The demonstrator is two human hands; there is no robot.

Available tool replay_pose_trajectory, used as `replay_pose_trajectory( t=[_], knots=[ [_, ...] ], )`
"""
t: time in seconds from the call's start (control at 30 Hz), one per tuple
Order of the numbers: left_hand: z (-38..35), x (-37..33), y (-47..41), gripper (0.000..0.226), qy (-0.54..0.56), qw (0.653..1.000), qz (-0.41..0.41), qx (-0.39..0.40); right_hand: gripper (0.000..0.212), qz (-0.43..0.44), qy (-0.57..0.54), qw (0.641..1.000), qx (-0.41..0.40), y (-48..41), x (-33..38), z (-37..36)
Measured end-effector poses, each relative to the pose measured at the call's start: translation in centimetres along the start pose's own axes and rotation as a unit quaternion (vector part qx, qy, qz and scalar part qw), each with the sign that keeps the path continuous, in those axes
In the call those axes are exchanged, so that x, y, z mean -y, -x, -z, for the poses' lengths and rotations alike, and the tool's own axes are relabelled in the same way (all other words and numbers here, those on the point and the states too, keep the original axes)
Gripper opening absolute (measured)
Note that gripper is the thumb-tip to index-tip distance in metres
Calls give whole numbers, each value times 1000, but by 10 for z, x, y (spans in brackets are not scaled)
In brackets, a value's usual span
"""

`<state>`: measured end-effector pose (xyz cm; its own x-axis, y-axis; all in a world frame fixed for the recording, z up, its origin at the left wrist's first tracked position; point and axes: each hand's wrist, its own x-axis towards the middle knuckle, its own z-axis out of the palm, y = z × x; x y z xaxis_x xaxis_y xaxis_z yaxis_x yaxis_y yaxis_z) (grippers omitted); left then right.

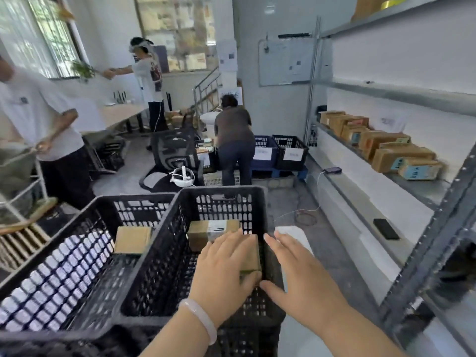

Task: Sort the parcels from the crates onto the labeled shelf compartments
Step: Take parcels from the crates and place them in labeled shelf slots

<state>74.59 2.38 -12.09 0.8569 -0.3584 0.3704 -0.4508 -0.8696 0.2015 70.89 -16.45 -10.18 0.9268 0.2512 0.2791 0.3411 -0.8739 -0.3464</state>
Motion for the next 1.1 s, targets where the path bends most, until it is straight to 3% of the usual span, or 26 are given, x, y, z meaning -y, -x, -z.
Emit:
replay_pose_trajectory(
  t=[0.27,0.6,0.73,1.1],
  knots=[
    [-17,56,11,71,-15,995,85,55,80,6,-39,998,49,-55,12,-40],
    [-51,80,-9,70,5,980,130,151,79,-58,-90,987,122,-111,-5,-80],
    [-69,104,-32,71,51,965,159,201,77,-104,-124,976,148,-126,-5,-102],
    [-163,152,-98,71,217,909,219,279,75,-293,-61,934,194,-162,-21,-163]
  ],
)
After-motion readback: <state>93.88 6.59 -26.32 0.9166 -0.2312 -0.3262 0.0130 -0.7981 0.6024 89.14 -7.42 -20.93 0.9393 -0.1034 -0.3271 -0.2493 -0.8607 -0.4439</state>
